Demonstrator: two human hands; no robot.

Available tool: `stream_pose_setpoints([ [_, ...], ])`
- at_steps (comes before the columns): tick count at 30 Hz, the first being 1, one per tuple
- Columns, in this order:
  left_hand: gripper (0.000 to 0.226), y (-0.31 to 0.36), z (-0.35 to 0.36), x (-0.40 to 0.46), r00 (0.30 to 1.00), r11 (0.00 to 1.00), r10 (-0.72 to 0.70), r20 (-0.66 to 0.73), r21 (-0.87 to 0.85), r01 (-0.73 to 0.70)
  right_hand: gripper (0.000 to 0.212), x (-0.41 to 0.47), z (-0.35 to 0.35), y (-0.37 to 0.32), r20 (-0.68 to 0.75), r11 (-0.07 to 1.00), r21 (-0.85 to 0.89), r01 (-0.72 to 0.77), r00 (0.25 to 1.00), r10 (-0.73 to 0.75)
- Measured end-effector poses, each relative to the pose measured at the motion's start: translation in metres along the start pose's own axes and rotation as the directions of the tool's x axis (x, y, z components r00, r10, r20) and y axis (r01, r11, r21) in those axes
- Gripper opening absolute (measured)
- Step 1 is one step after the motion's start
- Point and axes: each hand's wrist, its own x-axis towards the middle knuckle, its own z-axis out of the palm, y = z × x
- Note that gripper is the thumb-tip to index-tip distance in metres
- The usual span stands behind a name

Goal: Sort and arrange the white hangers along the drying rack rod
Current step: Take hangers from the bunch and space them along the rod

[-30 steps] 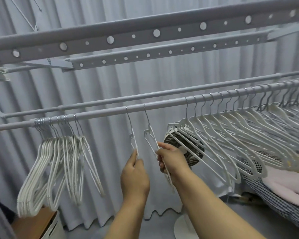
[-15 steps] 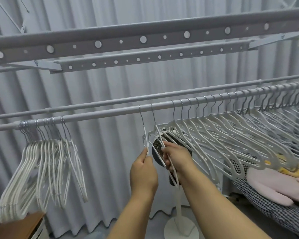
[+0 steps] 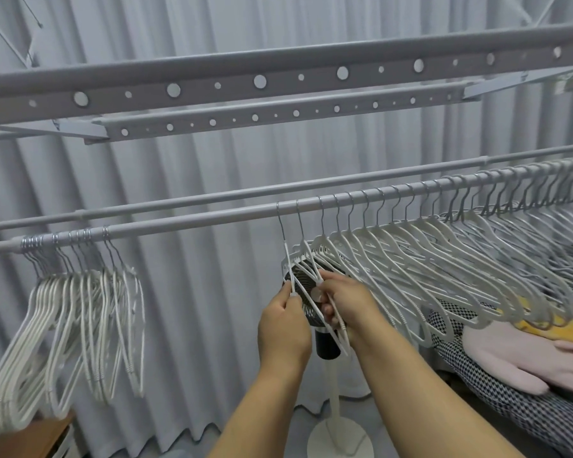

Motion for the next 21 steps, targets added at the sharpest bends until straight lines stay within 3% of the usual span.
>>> stream_pose_setpoints([
  [21, 0.043, 0.001, 0.018, -0.001, 0.999, 0.999, 0.023, 0.024, 0.025, -0.024, 0.040, 0.005, -0.017, -0.005, 0.024, 0.999, -0.042, 0.007, 1.000, -0.006],
])
